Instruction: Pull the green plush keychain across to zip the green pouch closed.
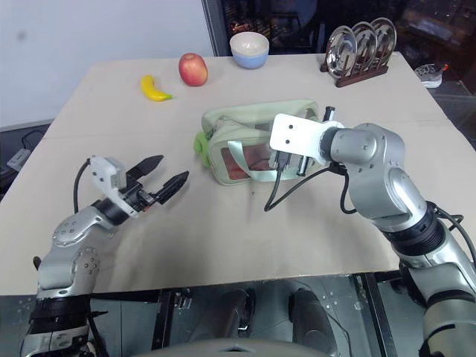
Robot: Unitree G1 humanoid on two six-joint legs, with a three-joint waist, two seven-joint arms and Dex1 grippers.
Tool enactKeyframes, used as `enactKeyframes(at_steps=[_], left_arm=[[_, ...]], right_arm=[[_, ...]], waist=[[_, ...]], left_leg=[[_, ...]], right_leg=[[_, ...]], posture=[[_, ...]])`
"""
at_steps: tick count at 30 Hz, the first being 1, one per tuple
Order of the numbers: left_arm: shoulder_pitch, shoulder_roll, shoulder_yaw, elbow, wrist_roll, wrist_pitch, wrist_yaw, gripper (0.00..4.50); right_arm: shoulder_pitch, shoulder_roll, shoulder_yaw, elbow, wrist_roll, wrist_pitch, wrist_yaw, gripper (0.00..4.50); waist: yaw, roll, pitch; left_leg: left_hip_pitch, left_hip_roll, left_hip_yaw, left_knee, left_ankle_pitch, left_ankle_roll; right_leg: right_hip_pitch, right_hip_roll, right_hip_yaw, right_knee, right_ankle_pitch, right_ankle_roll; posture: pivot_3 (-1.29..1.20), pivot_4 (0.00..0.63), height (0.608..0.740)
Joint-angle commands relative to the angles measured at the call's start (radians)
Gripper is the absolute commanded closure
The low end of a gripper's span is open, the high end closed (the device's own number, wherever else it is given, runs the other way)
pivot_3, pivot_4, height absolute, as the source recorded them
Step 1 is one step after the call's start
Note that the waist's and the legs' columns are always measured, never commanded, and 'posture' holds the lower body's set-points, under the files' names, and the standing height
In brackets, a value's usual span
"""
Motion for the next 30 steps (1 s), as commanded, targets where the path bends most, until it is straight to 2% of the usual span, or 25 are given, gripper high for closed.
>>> enactKeyframes(at_steps=[1, 10, 13, 15, 18, 20, 21, 28, 30], left_arm=[[-0.040, -0.025, -0.023, -0.004, 0.023, 0.004, 0.040, 0.00], [-0.159, -0.117, -0.138, 0.076, 0.169, -0.054, 0.136, 0.00], [-0.178, -0.121, -0.161, 0.101, 0.224, -0.097, 0.153, 0.71], [-0.176, -0.126, -0.162, 0.109, 0.226, -0.113, 0.152, 1.73], [-0.173, -0.125, -0.150, 0.118, 0.233, -0.147, 0.157, 2.90], [-0.174, -0.111, -0.138, 0.123, 0.245, -0.181, 0.159, 4.08], [-0.177, -0.099, -0.131, 0.128, 0.256, -0.204, 0.162, 4.37], [-0.242, -0.024, -0.092, 0.152, 0.340, -0.368, 0.199, 4.46], [-0.250, -0.015, -0.097, 0.162, 0.340, -0.358, 0.190, 4.46]], right_arm=[[-0.002, 0.000, -0.014, -0.047, 0.007, 0.004, -0.020, 4.43], [0.009, 0.001, -0.010, -0.043, 0.017, -0.004, -0.046, 4.43], [0.009, 0.003, -0.008, -0.041, 0.021, -0.003, -0.052, 4.50], [0.009, 0.003, -0.009, -0.041, 0.024, -0.002, -0.055, 4.50], [0.011, 0.004, -0.011, -0.040, 0.027, 0.000, -0.060, 4.50], [0.011, 0.007, -0.011, -0.039, 0.031, 0.003, -0.065, 4.50], [0.012, 0.007, -0.011, -0.037, 0.033, 0.003, -0.068, 4.50], [0.013, 0.017, -0.006, -0.019, 0.044, -0.008, -0.085, 4.50], [0.012, 0.020, -0.004, -0.012, 0.046, -0.015, -0.090, 4.50]], waist=[[0.000, 0.000, 0.000], [0.000, 0.000, 0.000], [0.000, 0.000, 0.000], [-0.001, 0.000, 0.000], [-0.001, 0.000, 0.000], [-0.001, 0.000, 0.000], [-0.001, 0.000, 0.000], [0.000, -0.001, 0.000], [0.000, -0.001, 0.000]], left_leg=[[0.000, 0.000, 0.000, 0.000, 0.000, 0.000], [0.000, 0.000, 0.000, 0.000, 0.002, -0.003], [0.000, 0.000, 0.000, 0.000, 0.002, -0.003], [0.000, 0.000, 0.000, 0.000, 0.002, -0.003], [0.000, 0.000, 0.000, 0.000, 0.002, -0.003], [0.000, 0.000, 0.000, 0.000, 0.002, -0.003], [0.000, 0.000, 0.000, 0.000, 0.002, -0.003], [0.000, 0.000, 0.000, 0.001, 0.002, -0.003], [0.000, -0.001, 0.000, 0.001, 0.002, -0.003]], right_leg=[[0.000, 0.000, 0.000, 0.000, 0.000, 0.000], [0.000, 0.000, 0.000, 0.000, 0.000, 0.000], [0.000, 0.000, 0.000, 0.001, 0.000, 0.000], [0.000, 0.000, 0.000, 0.001, 0.000, 0.000], [0.000, 0.000, 0.000, 0.001, 0.000, 0.000], [0.000, 0.000, 0.000, 0.001, 0.000, 0.000], [0.000, 0.000, 0.000, 0.001, 0.000, 0.000], [0.000, 0.000, 0.000, 0.001, 0.000, 0.000], [0.000, 0.000, 0.000, 0.001, 0.000, 0.000]], posture=[[0.00, 0.150, 0.740], [0.00, 0.150, 0.740], [0.00, 0.150, 0.740], [0.00, 0.150, 0.740], [0.00, 0.150, 0.740], [0.00, 0.150, 0.740], [0.00, 0.150, 0.740], [0.00, 0.150, 0.740], [0.00, 0.150, 0.740]])
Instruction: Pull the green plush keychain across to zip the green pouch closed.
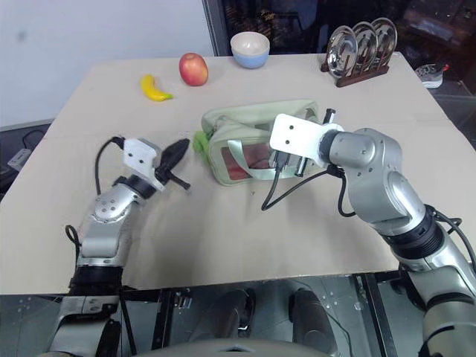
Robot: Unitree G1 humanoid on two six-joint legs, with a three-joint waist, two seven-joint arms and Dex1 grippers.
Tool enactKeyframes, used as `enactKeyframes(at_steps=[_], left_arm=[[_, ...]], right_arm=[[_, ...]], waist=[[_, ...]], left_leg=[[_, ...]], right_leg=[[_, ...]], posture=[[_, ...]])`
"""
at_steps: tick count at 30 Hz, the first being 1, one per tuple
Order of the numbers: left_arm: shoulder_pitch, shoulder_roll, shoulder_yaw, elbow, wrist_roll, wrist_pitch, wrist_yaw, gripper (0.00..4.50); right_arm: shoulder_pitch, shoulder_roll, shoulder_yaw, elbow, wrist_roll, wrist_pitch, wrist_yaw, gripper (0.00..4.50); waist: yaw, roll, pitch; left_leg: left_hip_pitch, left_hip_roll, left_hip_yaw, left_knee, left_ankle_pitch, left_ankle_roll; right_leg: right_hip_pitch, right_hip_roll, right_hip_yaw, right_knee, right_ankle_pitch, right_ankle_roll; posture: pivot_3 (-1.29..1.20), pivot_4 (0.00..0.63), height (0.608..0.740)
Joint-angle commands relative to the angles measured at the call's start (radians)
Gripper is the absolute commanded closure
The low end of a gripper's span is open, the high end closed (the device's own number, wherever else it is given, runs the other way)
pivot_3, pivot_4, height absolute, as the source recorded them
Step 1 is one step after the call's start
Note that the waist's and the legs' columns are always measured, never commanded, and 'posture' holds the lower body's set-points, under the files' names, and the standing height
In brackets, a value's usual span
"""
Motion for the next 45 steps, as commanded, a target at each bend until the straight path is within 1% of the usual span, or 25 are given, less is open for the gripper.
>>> enactKeyframes(at_steps=[1, 3, 4, 6, 7, 8, 9, 10, 18, 24, 25, 27, 29, 30, 32, 37, 42, 45], left_arm=[[-0.021, 0.019, 0.015, 0.000, 0.002, -0.020, -0.003, 4.46], [0.014, 0.014, 0.021, -0.016, -0.051, 0.030, -0.035, 4.46], [0.037, 0.019, 0.021, -0.027, -0.058, 0.041, -0.048, 4.23], [0.057, 0.017, 0.020, -0.043, -0.049, 0.043, -0.037, 3.67], [0.055, 0.014, 0.020, -0.044, -0.032, 0.042, -0.018, 3.33], [0.049, 0.012, 0.014, -0.040, -0.021, 0.054, -0.007, 2.90], [0.042, 0.010, 0.007, -0.033, -0.014, 0.060, -0.005, 2.37], [0.033, 0.010, -0.002, -0.025, -0.003, 0.064, -0.004, 2.13], [-0.069, -0.024, -0.065, 0.108, 0.057, 0.036, 0.001, 2.13], [-0.135, 0.001, -0.087, 0.214, 0.090, -0.003, -0.018, 2.13], [-0.145, 0.004, -0.087, 0.225, 0.093, -0.012, -0.022, 2.37], [-0.160, 0.008, -0.087, 0.236, 0.092, -0.032, -0.031, 3.02], [-0.170, 0.012, -0.082, 0.241, 0.089, -0.049, -0.040, 3.94], [-0.174, 0.015, -0.081, 0.244, 0.090, -0.065, -0.045, 4.48], [-0.181, 0.023, -0.084, 0.250, 0.102, -0.100, -0.049, 4.48], [-0.241, 0.065, -0.095, 0.267, 0.190, -0.295, -0.008, 4.48], [-0.340, 0.097, -0.113, 0.275, 0.296, -0.449, 0.055, 4.48], [-0.414, 0.111, -0.142, 0.298, 0.341, -0.516, 0.059, 4.48]], right_arm=[[-0.009, 0.010, -0.004, -0.005, 0.012, -0.021, -0.016, 4.50], [-0.011, 0.013, -0.003, 0.001, 0.012, -0.026, -0.021, 4.50], [-0.011, 0.014, -0.002, 0.002, 0.011, -0.029, -0.023, 4.50], [-0.010, 0.015, -0.002, 0.003, 0.011, -0.031, -0.026, 4.50], [-0.010, 0.015, -0.002, 0.003, 0.011, -0.032, -0.026, 4.50], [-0.010, 0.015, -0.002, 0.003, 0.011, -0.032, -0.027, 4.50], [-0.011, 0.016, -0.001, 0.004, 0.012, -0.031, -0.028, 4.50], [-0.012, 0.016, 0.000, 0.004, 0.012, -0.030, -0.028, 4.50], [-0.014, 0.015, 0.004, 0.006, 0.014, -0.028, -0.028, 4.50], [-0.016, 0.017, 0.007, 0.006, 0.016, -0.027, -0.028, 4.50], [-0.016, 0.018, 0.007, 0.006, 0.016, -0.026, -0.029, 4.50], [-0.015, 0.020, 0.007, 0.005, 0.016, -0.025, -0.031, 4.50], [-0.015, 0.021, 0.007, 0.005, 0.016, -0.025, -0.032, 4.50], [-0.015, 0.022, 0.007, 0.006, 0.016, -0.024, -0.033, 4.50], [-0.015, 0.023, 0.007, 0.007, 0.016, -0.025, -0.035, 4.50], [-0.017, 0.028, 0.008, 0.013, 0.016, -0.029, -0.038, 4.50], [-0.020, 0.035, 0.008, 0.020, 0.017, -0.035, -0.039, 4.50], [-0.021, 0.039, 0.010, 0.024, 0.017, -0.036, -0.040, 4.50]], waist=[[-0.001, 0.000, 0.000], [-0.007, 0.000, 0.000], [-0.009, 0.000, 0.000], [-0.009, 0.000, 0.000], [-0.006, 0.000, 0.000], [-0.003, 0.000, 0.000], [-0.001, 0.000, 0.000], [0.001, 0.000, 0.000], [-0.003, 0.000, 0.000], [-0.002, 0.000, 0.000], [-0.002, 0.000, 0.000], [-0.002, 0.000, 0.000], [-0.003, 0.000, 0.000], [-0.003, 0.000, 0.000], [-0.003, 0.000, 0.000], [-0.001, -0.001, 0.000], [-0.003, -0.001, 0.000], [-0.003, -0.001, 0.000]], left_leg=[[0.000, 0.000, 0.000, 0.000, 0.000, 0.000], [0.000, 0.000, 0.000, 0.000, 0.000, 0.000], [0.000, 0.000, 0.000, 0.000, 0.000, 0.000], [0.000, 0.000, 0.001, 0.000, 0.000, 0.000], [0.000, 0.000, 0.000, 0.000, 0.000, 0.000], [0.000, 0.000, 0.000, 0.000, 0.000, 0.000], [0.000, 0.000, -0.001, 0.000, 0.000, 0.000], [0.000, 0.000, -0.001, 0.000, 0.000, 0.000], [0.000, 0.000, -0.001, 0.002, 0.000, 0.000], [0.000, 0.000, -0.001, 0.002, 0.000, 0.000], [0.000, -0.001, -0.001, 0.002, 0.000, 0.000], [0.000, -0.001, -0.001, 0.002, 0.000, 0.000], [0.000, 0.000, -0.001, 0.002, 0.000, 0.000], [0.000, 0.000, -0.001, 0.002, 0.000, 0.000], [0.000, 0.000, -0.001, 0.002, 0.000, 0.000], [-0.001, 0.000, -0.001, 0.002, 0.000, 0.000], [-0.001, -0.001, -0.001, 0.002, 0.000, 0.000], [-0.001, -0.001, -0.001, 0.002, 0.000, 0.000]], right_leg=[[0.000, 0.000, 0.000, 0.000, 0.000, 0.000], [0.000, 0.000, 0.000, 0.000, 0.000, 0.000], [0.000, 0.000, 0.001, 0.000, 0.000, 0.000], [0.000, 0.001, 0.001, 0.000, 0.000, 0.000], [-0.001, 0.001, 0.001, 0.000, 0.000, 0.000], [-0.001, 0.001, 0.000, 0.000, 0.000, 0.000], [-0.001, 0.001, 0.000, 0.001, 0.000, 0.000], [0.000, 0.001, -0.001, 0.001, 0.000, 0.000], [0.000, 0.001, -0.001, 0.002, 0.000, 0.000], [0.000, 0.000, -0.001, 0.002, 0.000, 0.000], [0.000, 0.000, -0.001, 0.002, 0.000, 0.000], [0.000, 0.001, -0.001, 0.002, 0.000, 0.000], [0.000, 0.001, -0.001, 0.002, 0.000, 0.000], [0.000, 0.000, 0.000, 0.002, 0.000, 0.000], [0.000, 0.001, -0.001, 0.002, 0.000, 0.000], [0.000, 0.000, -0.001, 0.002, 0.000, 0.000], [0.000, 0.000, 0.000, 0.002, 0.000, 0.000], [0.000, 0.000, -0.001, 0.002, 0.000, 0.000]], posture=[[0.00, 0.150, 0.740], [0.00, 0.150, 0.740], [0.00, 0.150, 0.740], [0.00, 0.150, 0.740], [0.00, 0.150, 0.740], [0.00, 0.150, 0.740], [0.00, 0.150, 0.740], [0.00, 0.150, 0.740], [0.00, 0.150, 0.740], [0.00, 0.150, 0.740], [0.00, 0.150, 0.740], [0.00, 0.150, 0.740], [0.00, 0.150, 0.740], [0.00, 0.150, 0.740], [0.00, 0.150, 0.740], [0.00, 0.150, 0.740], [0.00, 0.150, 0.740], [0.00, 0.150, 0.740]])
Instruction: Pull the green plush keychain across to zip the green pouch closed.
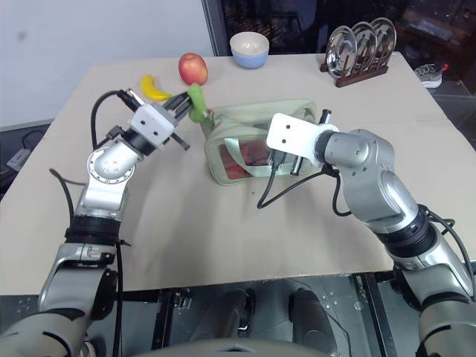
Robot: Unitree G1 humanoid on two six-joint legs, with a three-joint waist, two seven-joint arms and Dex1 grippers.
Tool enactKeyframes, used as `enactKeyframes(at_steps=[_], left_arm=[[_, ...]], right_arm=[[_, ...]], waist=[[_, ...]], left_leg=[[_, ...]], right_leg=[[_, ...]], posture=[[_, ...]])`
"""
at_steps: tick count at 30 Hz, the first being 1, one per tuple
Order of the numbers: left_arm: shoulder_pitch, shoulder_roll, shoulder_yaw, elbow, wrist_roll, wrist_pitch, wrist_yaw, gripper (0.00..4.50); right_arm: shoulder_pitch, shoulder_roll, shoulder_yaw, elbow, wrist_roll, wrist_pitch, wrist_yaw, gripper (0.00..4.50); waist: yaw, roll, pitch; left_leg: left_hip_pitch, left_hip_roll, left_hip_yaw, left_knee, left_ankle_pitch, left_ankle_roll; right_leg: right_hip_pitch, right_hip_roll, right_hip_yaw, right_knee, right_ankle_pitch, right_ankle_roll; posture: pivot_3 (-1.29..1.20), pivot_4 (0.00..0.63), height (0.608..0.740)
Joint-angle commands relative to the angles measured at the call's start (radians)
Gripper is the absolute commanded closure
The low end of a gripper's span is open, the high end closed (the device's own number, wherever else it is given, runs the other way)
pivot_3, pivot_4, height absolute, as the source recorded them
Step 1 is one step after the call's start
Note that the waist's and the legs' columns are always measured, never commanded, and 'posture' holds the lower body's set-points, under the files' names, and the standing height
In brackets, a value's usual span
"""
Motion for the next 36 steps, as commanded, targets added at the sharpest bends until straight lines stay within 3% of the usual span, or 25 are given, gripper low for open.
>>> enactKeyframes(at_steps=[1, 6, 9, 13, 16, 19, 24, 27, 31, 36], left_arm=[[-0.081, 0.027, -0.030, 0.017, 0.054, -0.094, 0.012, 4.48], [-0.162, 0.048, -0.137, 0.092, 0.046, -0.239, -0.109, 4.48], [-0.186, 0.043, -0.179, 0.134, -0.030, -0.280, -0.217, 3.66], [-0.218, 0.048, -0.198, 0.187, -0.085, -0.261, -0.317, 1.89], [-0.209, 0.065, -0.151, 0.161, -0.225, -0.145, -0.403, 1.89], [-0.122, 0.105, -0.075, 0.018, -0.495, 0.174, -0.550, 1.89], [0.097, 0.200, 0.093, -0.203, -0.792, 0.590, -0.598, 1.89], [0.208, 0.205, 0.127, -0.296, -0.817, 0.700, -0.554, 1.89], [0.231, 0.172, 0.127, -0.367, -0.794, 0.745, -0.523, 1.89], [0.324, 0.139, 0.137, -0.381, -0.715, 0.704, -0.489, 1.89]], right_arm=[[-0.020, 0.009, 0.004, -0.011, 0.005, -0.015, -0.009, 4.50], [-0.021, 0.021, 0.006, -0.004, 0.006, -0.018, -0.011, 4.50], [-0.022, 0.027, 0.008, 0.000, 0.005, -0.020, -0.013, 4.50], [-0.025, 0.035, 0.012, 0.000, 0.004, -0.018, -0.016, 4.50], [-0.026, 0.039, 0.015, -0.001, 0.002, -0.015, -0.018, 4.50], [-0.026, 0.040, 0.016, -0.005, 0.001, -0.009, -0.020, 4.50], [-0.019, 0.036, 0.015, -0.009, 0.006, -0.005, -0.021, 4.50], [-0.020, 0.034, 0.014, -0.004, 0.015, -0.013, -0.017, 4.50], [-0.026, 0.031, 0.016, 0.005, 0.023, -0.027, -0.013, 4.50], [-0.031, 0.030, 0.017, 0.007, 0.029, -0.031, -0.012, 4.50]], waist=[[0.000, 0.000, 0.000], [-0.002, 0.000, 0.000], [-0.001, 0.000, 0.000], [-0.002, 0.000, 0.000], [-0.006, 0.000, 0.000], [-0.029, 0.000, 0.000], [-0.036, 0.000, 0.000], [-0.028, 0.000, 0.000], [-0.009, 0.000, 0.000], [-0.014, 0.000, 0.000]], left_leg=[[0.000, 0.000, 0.000, 0.000, 0.000, 0.000], [0.000, 0.000, 0.000, 0.000, 0.000, 0.000], [0.000, 0.000, 0.000, 0.000, 0.000, 0.000], [0.000, 0.000, 0.000, 0.001, 0.000, 0.000], [0.000, 0.000, 0.000, 0.001, 0.000, 0.000], [0.000, 0.001, 0.000, 0.001, 0.000, 0.000], [0.000, 0.002, 0.000, 0.002, 0.000, 0.000], [0.000, 0.002, 0.000, 0.002, 0.000, 0.000], [0.000, 0.002, -0.002, 0.003, 0.000, 0.000], [0.001, 0.002, 0.000, 0.003, 0.000, 0.000]], right_leg=[[0.000, 0.000, 0.000, 0.000, 0.000, 0.000], [0.000, 0.000, 0.000, 0.000, 0.000, 0.000], [0.000, 0.000, 0.000, 0.000, 0.000, 0.000], [0.000, 0.001, 0.000, 0.000, 0.000, 0.000], [0.000, 0.001, 0.000, 0.001, 0.000, 0.000], [0.000, 0.002, 0.000, 0.001, 0.000, 0.000], [0.000, 0.003, 0.001, 0.001, 0.000, 0.000], [0.000, 0.003, 0.001, 0.001, 0.000, 0.000], [0.001, 0.002, -0.001, 0.001, 0.000, 0.000], [0.001, 0.002, 0.001, 0.001, 0.001, -0.001]], posture=[[0.00, 0.150, 0.740], [0.00, 0.150, 0.740], [0.00, 0.150, 0.740], [0.00, 0.150, 0.740], [0.00, 0.150, 0.740], [0.00, 0.150, 0.740], [0.00, 0.150, 0.740], [0.00, 0.150, 0.740], [0.00, 0.150, 0.740], [0.00, 0.150, 0.740]])
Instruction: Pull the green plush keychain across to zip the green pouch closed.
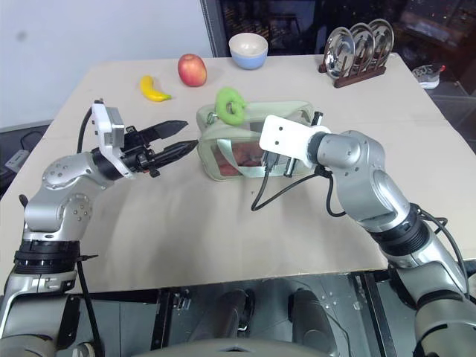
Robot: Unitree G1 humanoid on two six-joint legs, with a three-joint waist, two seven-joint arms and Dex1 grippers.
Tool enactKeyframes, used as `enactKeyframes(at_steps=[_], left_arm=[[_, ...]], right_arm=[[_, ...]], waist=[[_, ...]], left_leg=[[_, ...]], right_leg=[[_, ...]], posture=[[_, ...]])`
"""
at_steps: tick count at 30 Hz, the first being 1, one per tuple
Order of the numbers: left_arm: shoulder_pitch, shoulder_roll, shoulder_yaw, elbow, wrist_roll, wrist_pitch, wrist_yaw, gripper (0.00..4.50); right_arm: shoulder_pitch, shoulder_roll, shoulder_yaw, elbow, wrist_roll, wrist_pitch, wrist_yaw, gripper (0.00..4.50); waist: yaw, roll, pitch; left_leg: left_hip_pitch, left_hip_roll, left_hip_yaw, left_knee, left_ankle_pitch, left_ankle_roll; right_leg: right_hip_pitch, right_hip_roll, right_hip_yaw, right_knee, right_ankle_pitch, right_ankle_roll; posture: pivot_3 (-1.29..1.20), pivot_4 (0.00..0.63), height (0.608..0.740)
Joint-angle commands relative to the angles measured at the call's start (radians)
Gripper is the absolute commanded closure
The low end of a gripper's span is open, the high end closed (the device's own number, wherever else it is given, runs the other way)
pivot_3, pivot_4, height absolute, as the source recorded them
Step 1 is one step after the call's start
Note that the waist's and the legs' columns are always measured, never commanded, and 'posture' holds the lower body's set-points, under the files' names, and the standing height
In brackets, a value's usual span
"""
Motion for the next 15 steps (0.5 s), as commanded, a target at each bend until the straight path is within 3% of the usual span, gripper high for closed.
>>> enactKeyframes(at_steps=[1, 7, 12, 15], left_arm=[[0.058, -0.032, 0.010, -0.014, 0.079, -0.058, 0.036, 1.89], [0.044, -0.155, -0.022, 0.029, 0.194, -0.096, 0.168, 1.89], [0.060, -0.188, -0.035, 0.049, 0.249, -0.125, 0.180, 1.89], [0.066, -0.202, -0.032, 0.051, 0.252, -0.132, 0.180, 2.65]], right_arm=[[-0.018, 0.000, -0.008, -0.016, 0.011, -0.012, 0.002, 4.50], [-0.016, -0.006, -0.007, -0.026, 0.011, -0.004, 0.003, 4.50], [-0.018, -0.010, -0.009, -0.026, 0.008, -0.001, 0.000, 4.50], [-0.016, -0.011, -0.012, -0.027, 0.009, 0.007, -0.001, 4.50]], waist=[[-0.004, 0.000, 0.000], [0.007, 0.000, 0.000], [0.006, 0.000, 0.000], [0.007, 0.000, 0.000]], left_leg=[[0.000, 0.000, 0.000, -0.001, 0.000, 0.000], [0.000, 0.000, 0.000, -0.001, 0.000, 0.000], [0.000, 0.000, 0.000, -0.001, 0.000, 0.000], [0.000, 0.000, 0.000, -0.001, 0.000, 0.000]], right_leg=[[0.000, 0.000, 0.000, 0.000, 0.000, 0.000], [0.000, 0.000, 0.000, 0.000, 0.000, 0.000], [-0.001, 0.000, 0.000, 0.000, 0.000, 0.000], [-0.001, 0.000, 0.000, 0.000, 0.000, 0.000]], posture=[[0.00, 0.150, 0.740], [0.00, 0.150, 0.740], [0.00, 0.150, 0.740], [0.00, 0.150, 0.740]])
